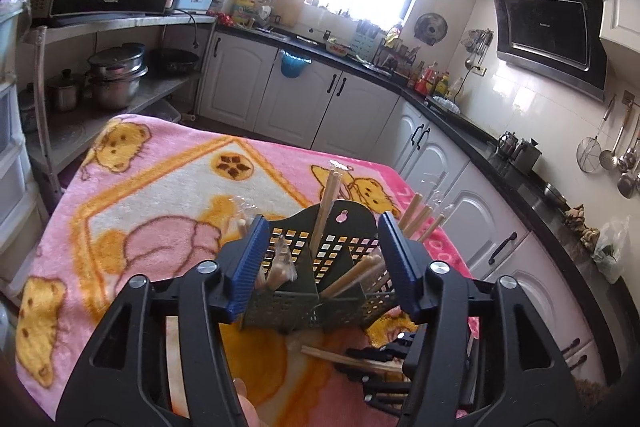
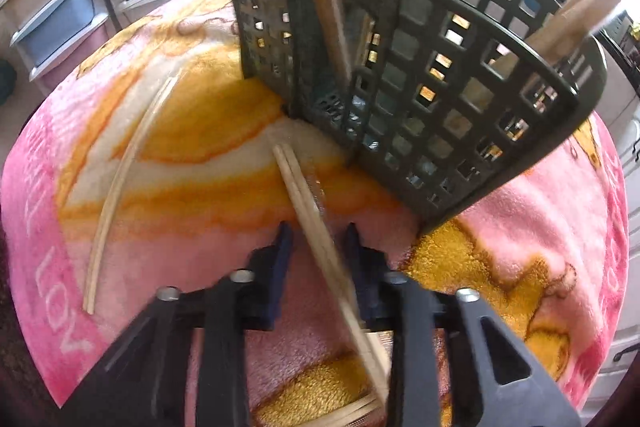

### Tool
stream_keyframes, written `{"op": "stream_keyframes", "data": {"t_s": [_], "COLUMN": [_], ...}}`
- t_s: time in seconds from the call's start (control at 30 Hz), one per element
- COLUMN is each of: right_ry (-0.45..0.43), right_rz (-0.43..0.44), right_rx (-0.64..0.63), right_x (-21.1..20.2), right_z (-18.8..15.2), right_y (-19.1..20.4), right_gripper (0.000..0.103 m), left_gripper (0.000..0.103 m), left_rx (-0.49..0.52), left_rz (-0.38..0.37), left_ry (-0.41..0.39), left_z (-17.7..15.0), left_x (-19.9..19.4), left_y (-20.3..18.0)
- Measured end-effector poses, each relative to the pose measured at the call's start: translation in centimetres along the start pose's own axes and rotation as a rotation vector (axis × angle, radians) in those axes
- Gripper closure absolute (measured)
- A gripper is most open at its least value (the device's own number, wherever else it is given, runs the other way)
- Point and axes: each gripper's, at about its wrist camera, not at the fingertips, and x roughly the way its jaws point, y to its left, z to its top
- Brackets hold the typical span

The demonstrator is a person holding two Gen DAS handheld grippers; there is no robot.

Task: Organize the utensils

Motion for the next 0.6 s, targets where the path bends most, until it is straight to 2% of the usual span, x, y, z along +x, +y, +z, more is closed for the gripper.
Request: {"op": "stream_keyframes", "data": {"t_s": [0.03,0.2,0.4,0.5,0.57,0.6], "right_ry": [-0.001,-0.052,-0.304,-0.443,-0.539,-0.6], "right_rz": [-0.003,0.031,0.111,0.114,0.096,0.09], "right_rx": [-0.005,0.0,0.047,0.073,0.095,0.112], "right_x": [-0.1,-1.9,-10.1,-14.1,-16.5,-17.7], "right_z": [0.1,0.2,0.8,1.4,1.7,1.9], "right_y": [0.1,1.3,1.3,0.7,0.0,-0.4], "right_gripper": [0.092,0.092,0.092,0.092,0.092,0.092], "left_gripper": [0.05,0.048,0.043,0.04,0.035,0.028], "left_rx": [0.001,-0.007,0.0,0.011,0.02,0.023], "left_rz": [0.002,0.012,0.036,0.055,0.068,0.077], "left_ry": [-0.008,-0.035,-0.051,-0.058,-0.066,-0.07], "left_z": [-0.1,-0.2,-0.3,-0.5,-0.6,-0.6], "left_x": [-0.6,-2.3,-3.5,-4.1,-4.6,-4.9], "left_y": [0.1,0.5,0.9,0.8,0.8,0.9]}}
